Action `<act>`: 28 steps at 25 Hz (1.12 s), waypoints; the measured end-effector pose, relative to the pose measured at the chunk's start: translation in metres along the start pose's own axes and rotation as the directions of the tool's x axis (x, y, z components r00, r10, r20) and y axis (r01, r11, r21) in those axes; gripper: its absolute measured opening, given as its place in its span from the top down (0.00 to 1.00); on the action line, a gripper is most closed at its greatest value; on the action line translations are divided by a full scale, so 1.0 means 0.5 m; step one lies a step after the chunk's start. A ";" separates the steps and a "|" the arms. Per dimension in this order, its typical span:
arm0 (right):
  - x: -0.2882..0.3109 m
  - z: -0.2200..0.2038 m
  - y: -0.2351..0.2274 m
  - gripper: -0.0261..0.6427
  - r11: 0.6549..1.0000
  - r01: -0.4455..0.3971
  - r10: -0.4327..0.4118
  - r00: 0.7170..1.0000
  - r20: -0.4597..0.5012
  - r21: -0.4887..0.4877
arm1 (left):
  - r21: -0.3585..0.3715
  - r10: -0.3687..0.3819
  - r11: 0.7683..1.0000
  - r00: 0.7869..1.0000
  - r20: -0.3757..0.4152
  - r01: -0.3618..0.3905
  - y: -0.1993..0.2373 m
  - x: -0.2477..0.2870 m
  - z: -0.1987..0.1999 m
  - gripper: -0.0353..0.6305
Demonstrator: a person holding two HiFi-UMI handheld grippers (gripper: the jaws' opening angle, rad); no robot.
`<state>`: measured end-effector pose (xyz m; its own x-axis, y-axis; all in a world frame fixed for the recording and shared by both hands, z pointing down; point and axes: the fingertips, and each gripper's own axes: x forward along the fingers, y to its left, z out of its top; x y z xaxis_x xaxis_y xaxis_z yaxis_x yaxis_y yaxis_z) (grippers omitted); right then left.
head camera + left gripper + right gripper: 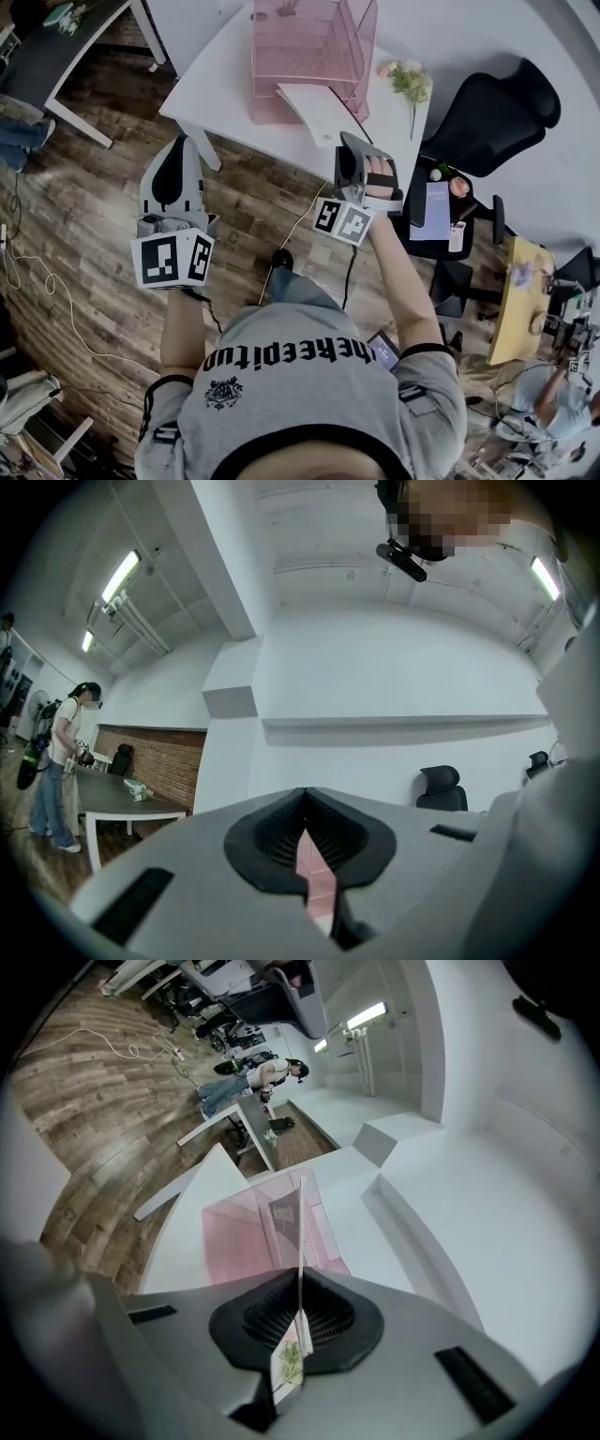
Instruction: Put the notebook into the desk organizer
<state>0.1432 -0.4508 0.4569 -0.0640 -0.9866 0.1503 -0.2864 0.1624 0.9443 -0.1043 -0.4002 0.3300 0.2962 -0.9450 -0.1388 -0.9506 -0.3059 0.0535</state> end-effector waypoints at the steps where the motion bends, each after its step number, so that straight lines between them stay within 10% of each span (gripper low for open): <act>1: 0.007 0.000 0.005 0.95 1.000 -0.008 0.008 1.000 -0.004 -0.011 | 0.001 0.003 1.000 1.000 -0.001 -0.003 0.000 0.000 0.000 0.94; 28: 0.149 0.020 0.090 0.93 0.986 -0.129 0.121 0.990 -0.076 -0.104 | 0.021 0.058 0.998 0.998 -0.025 -0.057 -0.005 0.007 -0.013 0.94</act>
<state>0.1160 -0.5167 0.5078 -0.0252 -0.9580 0.2856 -0.1745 0.2856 0.9423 -0.1000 -0.4036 0.3359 0.2431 -0.9636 -0.1112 -0.9677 -0.2488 0.0404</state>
